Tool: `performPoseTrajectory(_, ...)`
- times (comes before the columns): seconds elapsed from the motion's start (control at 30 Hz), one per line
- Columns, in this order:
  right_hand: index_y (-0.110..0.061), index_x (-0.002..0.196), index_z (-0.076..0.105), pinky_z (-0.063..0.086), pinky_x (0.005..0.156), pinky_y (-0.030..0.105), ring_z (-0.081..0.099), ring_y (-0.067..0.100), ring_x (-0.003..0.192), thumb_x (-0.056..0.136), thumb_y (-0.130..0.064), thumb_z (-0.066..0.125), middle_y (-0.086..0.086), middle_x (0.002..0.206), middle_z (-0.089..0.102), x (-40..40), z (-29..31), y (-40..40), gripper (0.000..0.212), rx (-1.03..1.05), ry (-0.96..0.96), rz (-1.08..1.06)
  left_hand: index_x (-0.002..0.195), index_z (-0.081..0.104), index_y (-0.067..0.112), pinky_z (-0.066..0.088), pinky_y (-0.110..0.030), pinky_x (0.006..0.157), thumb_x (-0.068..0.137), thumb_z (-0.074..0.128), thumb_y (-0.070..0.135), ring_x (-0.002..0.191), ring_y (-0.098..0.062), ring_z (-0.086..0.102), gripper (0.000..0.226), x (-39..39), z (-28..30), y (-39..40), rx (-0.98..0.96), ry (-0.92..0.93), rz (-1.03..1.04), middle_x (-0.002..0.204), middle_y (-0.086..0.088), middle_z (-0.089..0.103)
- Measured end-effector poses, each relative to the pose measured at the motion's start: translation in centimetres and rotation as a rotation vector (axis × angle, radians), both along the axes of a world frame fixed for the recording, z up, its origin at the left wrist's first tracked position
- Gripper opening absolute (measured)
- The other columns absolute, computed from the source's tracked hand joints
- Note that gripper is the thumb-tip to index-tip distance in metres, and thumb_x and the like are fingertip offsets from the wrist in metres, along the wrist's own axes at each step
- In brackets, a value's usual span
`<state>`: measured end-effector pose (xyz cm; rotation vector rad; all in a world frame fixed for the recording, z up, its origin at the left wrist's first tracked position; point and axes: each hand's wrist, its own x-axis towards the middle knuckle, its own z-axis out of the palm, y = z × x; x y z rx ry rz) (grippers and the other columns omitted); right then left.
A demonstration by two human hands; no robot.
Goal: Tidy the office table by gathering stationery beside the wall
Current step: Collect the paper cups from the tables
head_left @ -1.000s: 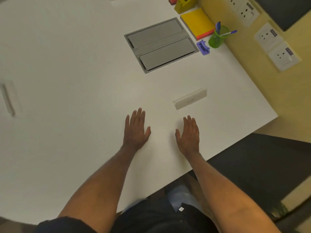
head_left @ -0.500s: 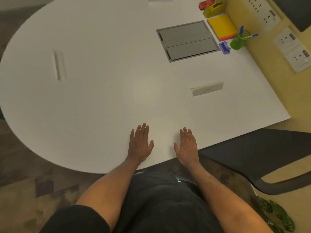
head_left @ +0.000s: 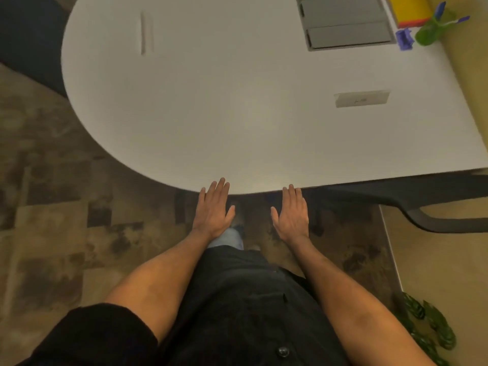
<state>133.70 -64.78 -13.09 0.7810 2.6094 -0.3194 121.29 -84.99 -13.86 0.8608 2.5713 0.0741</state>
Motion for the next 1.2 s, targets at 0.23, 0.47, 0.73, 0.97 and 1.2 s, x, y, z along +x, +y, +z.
performPoseTrajectory(0.23,-0.011,0.162,0.002,0.009,0.129,0.045,-0.006,0.029,0.158,0.106,-0.052,0.027,0.009,0.171,-0.003,-2.0,0.2,-5.5,0.074,0.008,-0.019,0.200,0.162,0.008,0.014,0.003,-0.050,0.128,0.102,0.038,0.047,0.158,-0.023,0.001,0.075,0.8,0.9,-7.5,0.017,0.026,0.184,0.171,-0.004,0.000)
performPoseTrajectory(0.47,-0.012,0.162,0.000,0.009,0.129,0.046,-0.006,0.030,0.158,0.107,-0.052,0.023,0.009,0.171,-0.006,-8.0,1.5,-12.8,0.073,0.042,-0.017,0.419,0.163,0.003,0.015,0.000,-0.047,0.128,0.104,0.036,0.046,0.158,-0.021,-0.004,0.074,0.7,0.8,-17.6,0.025,0.011,0.409,0.171,-0.003,-0.006)
performPoseTrajectory(0.73,-0.014,0.162,0.003,0.009,0.129,0.044,-0.004,0.029,0.158,0.107,-0.051,0.024,0.007,0.171,-0.002,-15.8,1.4,-28.5,0.070,0.012,-0.005,0.597,0.163,0.005,0.015,0.002,-0.046,0.128,0.103,0.039,0.045,0.158,-0.021,0.001,0.074,-4.2,0.9,-34.4,0.044,0.048,0.615,0.171,-0.002,-0.003)
performPoseTrajectory(0.97,-0.013,0.163,0.000,0.006,0.129,0.042,-0.005,0.027,0.158,0.107,-0.051,0.022,0.007,0.171,-0.003,-22.9,0.9,-42.4,0.071,0.008,-0.011,0.741,0.163,0.002,0.016,0.003,-0.047,0.128,0.103,0.036,0.046,0.158,-0.022,0.000,0.074,-8.9,1.0,-47.6,0.048,0.040,0.778,0.171,-0.002,-0.004)
performPoseTrajectory(1.2,-0.013,0.163,0.005,0.006,0.129,0.041,-0.006,0.024,0.158,0.108,-0.050,0.021,0.005,0.171,0.000,-30.3,1.1,-51.5,0.069,-0.004,0.026,0.851,0.162,0.011,0.015,0.006,-0.047,0.128,0.101,0.042,0.045,0.157,-0.022,0.010,0.075,-11.7,-0.1,-54.3,0.116,0.044,0.970,0.171,-0.004,0.006)
